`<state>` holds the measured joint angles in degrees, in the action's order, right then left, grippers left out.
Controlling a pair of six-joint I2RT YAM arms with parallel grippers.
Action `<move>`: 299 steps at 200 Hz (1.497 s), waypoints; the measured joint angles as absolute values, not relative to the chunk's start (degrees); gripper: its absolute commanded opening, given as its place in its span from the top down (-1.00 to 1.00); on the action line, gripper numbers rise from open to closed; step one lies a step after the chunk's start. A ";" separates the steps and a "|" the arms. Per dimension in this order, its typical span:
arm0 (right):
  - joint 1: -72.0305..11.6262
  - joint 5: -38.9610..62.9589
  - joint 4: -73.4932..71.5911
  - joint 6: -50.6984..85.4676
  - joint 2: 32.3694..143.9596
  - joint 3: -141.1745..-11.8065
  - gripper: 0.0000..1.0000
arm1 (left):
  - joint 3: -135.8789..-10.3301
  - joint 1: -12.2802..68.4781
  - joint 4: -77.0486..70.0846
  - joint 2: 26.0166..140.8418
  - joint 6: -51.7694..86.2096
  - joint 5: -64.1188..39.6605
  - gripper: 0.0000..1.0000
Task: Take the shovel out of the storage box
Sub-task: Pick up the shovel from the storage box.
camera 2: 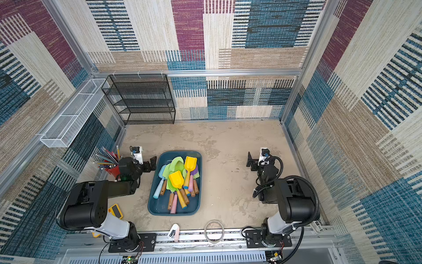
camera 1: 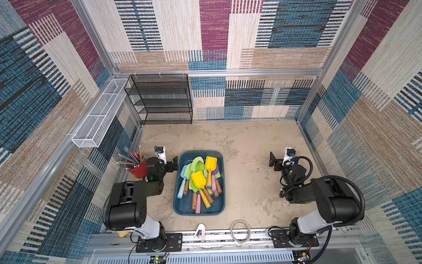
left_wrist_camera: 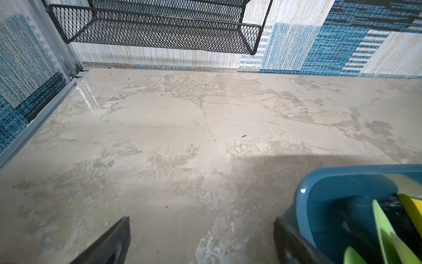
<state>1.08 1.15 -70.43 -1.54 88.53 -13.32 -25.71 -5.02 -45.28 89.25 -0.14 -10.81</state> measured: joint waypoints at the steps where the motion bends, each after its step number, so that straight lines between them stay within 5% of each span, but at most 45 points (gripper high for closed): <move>1: 1.08 1.15 -70.43 -1.54 88.53 -13.32 -0.99 | -25.71 -5.02 -45.28 89.25 -0.14 -10.81 -0.99; 223: 1.52 4.54 -69.19 -1.56 88.20 -13.58 -0.99 | -25.10 -5.13 -45.32 88.92 -0.12 -10.76 -0.99; 299: 1.45 4.01 -69.56 -1.54 87.81 -13.34 -0.99 | -21.37 -5.13 -47.22 82.19 2.87 -1.43 -0.99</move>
